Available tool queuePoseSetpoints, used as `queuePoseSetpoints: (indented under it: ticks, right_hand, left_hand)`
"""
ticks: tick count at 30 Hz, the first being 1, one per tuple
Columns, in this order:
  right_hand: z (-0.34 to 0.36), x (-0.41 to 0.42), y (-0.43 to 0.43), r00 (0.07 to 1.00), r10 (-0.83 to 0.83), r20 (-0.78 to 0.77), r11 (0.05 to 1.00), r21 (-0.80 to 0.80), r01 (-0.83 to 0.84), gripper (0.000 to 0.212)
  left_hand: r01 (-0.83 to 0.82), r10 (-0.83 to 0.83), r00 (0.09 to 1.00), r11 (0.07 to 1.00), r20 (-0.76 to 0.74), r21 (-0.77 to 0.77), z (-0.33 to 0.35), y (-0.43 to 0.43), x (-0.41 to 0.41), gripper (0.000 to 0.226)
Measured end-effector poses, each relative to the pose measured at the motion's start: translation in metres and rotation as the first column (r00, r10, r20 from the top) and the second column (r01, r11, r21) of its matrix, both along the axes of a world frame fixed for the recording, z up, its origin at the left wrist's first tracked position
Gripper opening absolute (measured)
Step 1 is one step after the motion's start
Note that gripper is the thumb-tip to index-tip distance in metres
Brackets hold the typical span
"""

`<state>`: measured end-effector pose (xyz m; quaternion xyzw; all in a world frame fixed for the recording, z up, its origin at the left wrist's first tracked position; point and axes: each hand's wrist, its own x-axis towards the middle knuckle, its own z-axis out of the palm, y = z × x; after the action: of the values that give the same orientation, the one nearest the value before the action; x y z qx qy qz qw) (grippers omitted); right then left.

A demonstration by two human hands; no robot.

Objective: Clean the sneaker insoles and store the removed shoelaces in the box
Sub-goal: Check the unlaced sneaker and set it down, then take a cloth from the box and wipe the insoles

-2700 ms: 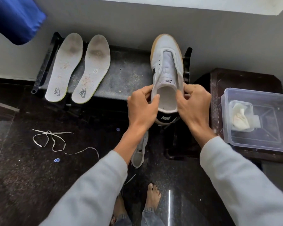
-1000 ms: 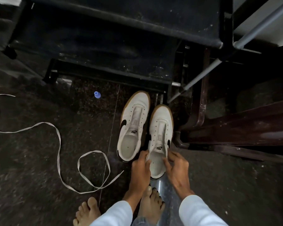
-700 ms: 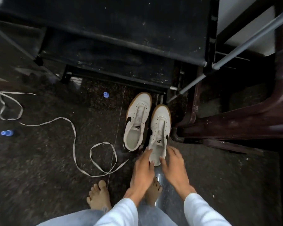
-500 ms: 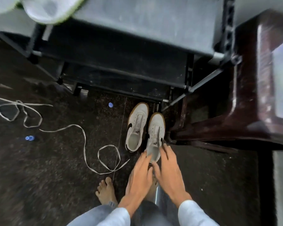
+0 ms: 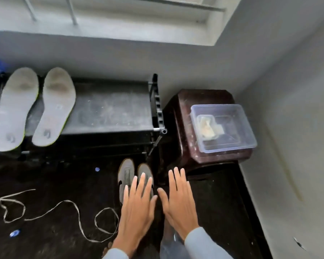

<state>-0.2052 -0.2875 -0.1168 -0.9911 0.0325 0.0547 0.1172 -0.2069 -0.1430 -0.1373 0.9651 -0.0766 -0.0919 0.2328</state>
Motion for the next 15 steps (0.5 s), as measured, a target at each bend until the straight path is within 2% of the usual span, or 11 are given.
queuePoseSetpoints:
  ticks: [3, 6, 9, 12, 15]
  right_hand:
    - [0.026, 0.025, -0.035, 0.997, -0.076, 0.026, 0.995, 0.06, 0.075, 0.067]
    - [0.041, 0.056, -0.079, 0.984, -0.156, 0.085, 0.983, 0.113, 0.146, 0.055]
    - [0.043, 0.091, -0.117, 0.968, -0.225, 0.113, 0.963, 0.176, 0.203, 0.042]
    - [0.037, 0.127, -0.151, 0.95, -0.274, 0.151, 0.953, 0.176, 0.247, 0.032]
    - [0.026, 0.16, -0.173, 0.946, -0.299, 0.124, 0.947, 0.161, 0.279, 0.029]
  left_hand:
    - [0.044, -0.041, 0.998, 0.998, 0.054, -0.047, 0.026, -0.028, 0.034, 0.057]
    - [0.067, -0.06, 0.995, 0.993, 0.073, -0.099, 0.04, -0.064, 0.07, 0.055]
    - [0.038, -0.033, 0.999, 0.985, 0.031, -0.166, 0.046, -0.102, 0.107, 0.051]
    - [0.021, -0.019, 1.0, 0.98, 0.011, -0.198, 0.046, -0.142, 0.139, 0.049]
    - [0.028, -0.029, 1.0, 0.978, -0.003, -0.208, 0.039, -0.176, 0.164, 0.047]
